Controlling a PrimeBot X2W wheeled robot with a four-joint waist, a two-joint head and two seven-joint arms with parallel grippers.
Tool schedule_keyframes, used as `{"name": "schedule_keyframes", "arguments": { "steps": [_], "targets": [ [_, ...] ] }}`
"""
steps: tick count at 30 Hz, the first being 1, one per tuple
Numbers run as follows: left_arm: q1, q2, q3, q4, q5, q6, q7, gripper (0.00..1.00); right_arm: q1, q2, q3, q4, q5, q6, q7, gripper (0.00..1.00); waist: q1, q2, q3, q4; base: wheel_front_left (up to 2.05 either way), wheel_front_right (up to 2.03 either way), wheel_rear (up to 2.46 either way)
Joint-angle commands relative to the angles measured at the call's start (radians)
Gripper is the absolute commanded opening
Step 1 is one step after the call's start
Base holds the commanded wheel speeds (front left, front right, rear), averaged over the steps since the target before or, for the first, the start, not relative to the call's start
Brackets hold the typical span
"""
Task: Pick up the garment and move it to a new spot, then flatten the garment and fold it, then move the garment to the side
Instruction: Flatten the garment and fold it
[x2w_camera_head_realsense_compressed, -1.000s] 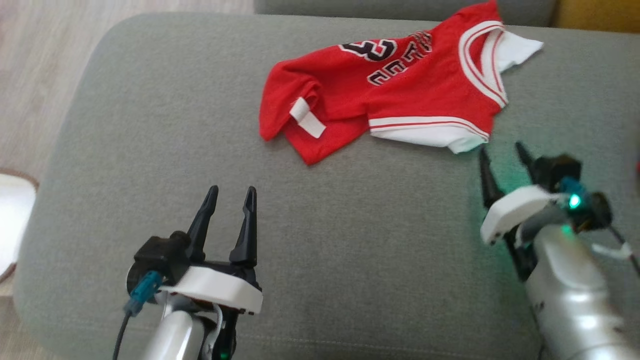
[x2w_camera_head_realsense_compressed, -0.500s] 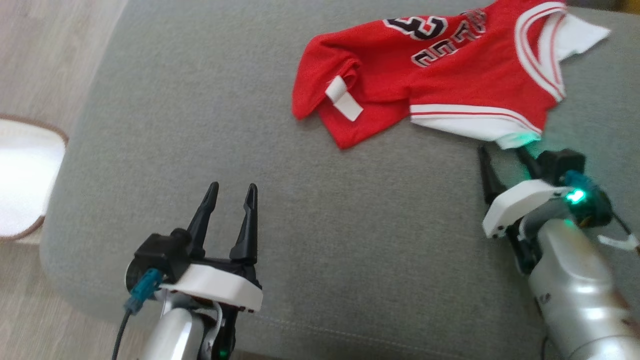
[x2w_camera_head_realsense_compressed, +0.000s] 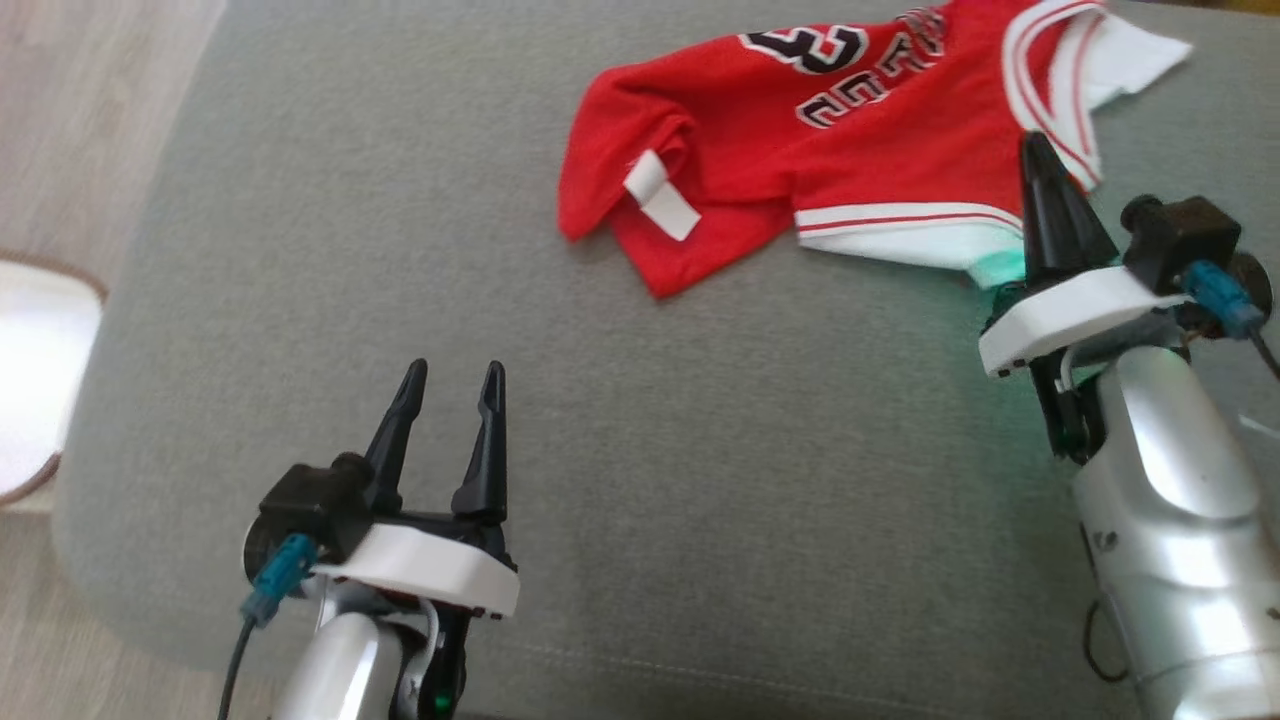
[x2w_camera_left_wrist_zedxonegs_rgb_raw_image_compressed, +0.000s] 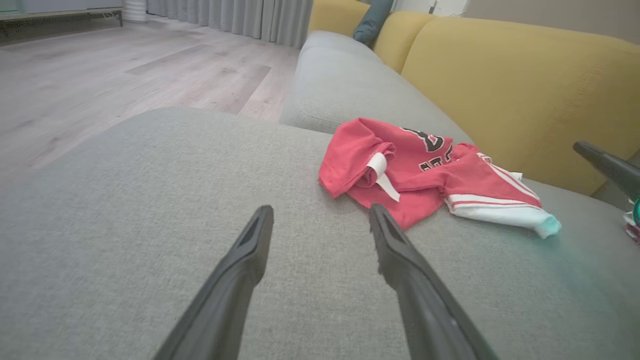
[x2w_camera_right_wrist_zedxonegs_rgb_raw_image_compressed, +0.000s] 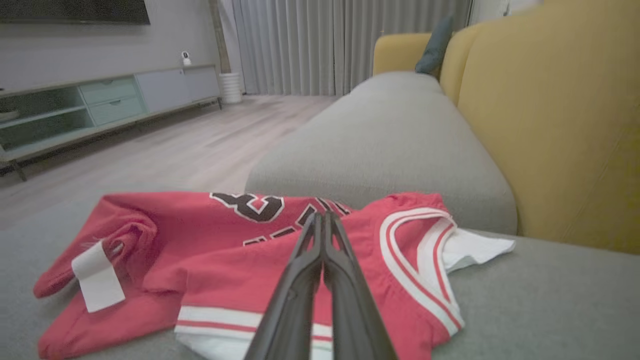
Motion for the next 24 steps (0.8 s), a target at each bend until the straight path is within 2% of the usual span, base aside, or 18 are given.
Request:
{"name": "schedule_keyframes", "arguments": {
  "steps": [1, 8, 12, 13, 15, 16, 24],
  "targets": [
    [-0.031, 0.003, 0.038, -0.033, 0.001, 0.002, -0.012, 1.0, 0.037, 0.007, 0.032, -0.077, 0.009, 0.007, -0.012, 0.0, 0.0, 0.0, -0.017, -0.029, 0.0, 0.0, 0.0],
    [-0.024, 0.003, 0.039, -0.032, -0.002, 0.002, -0.012, 1.0, 0.17, -0.023, 0.066, -0.275, 0.036, 0.007, 0.038, 0.0, 0.0, 0.0, -0.038, -0.09, 0.0, 0.0, 0.0],
    [-0.029, 0.003, 0.036, -0.036, -0.003, 0.001, -0.012, 1.0, 0.244, -0.025, 0.049, -0.327, 0.042, 0.007, 0.089, 0.0, 0.0, 0.0, -0.03, -0.095, 0.0, 0.0, 0.0],
    [-0.031, 0.003, 0.035, -0.036, -0.003, 0.0, -0.012, 1.0, 0.258, -0.021, 0.044, -0.327, 0.043, 0.007, 0.1, 0.14, 0.0, 0.0, -0.027, -0.093, 0.0, 0.0, 0.0],
    [-0.036, 0.003, 0.032, -0.035, -0.002, -0.002, -0.012, 1.0, 0.274, -0.01, 0.035, -0.314, 0.043, 0.007, 0.118, 0.94, 0.0, 0.0, -0.018, -0.083, 0.0, 0.0, 0.0],
    [-0.039, 0.003, 0.031, -0.034, -0.001, -0.003, -0.012, 1.0, 0.277, -0.005, 0.034, -0.303, 0.041, 0.007, 0.125, 1.0, 0.0, 0.0, -0.012, -0.077, 0.0, 0.0, 0.0],
    [-0.054, 0.003, 0.031, -0.033, 0.003, -0.003, -0.012, 1.0, 0.229, 0.027, 0.018, -0.173, 0.048, 0.007, 0.116, 1.0, 0.0, 0.0, 0.025, -0.017, 0.0, 0.0, 0.0]
  ]
}}
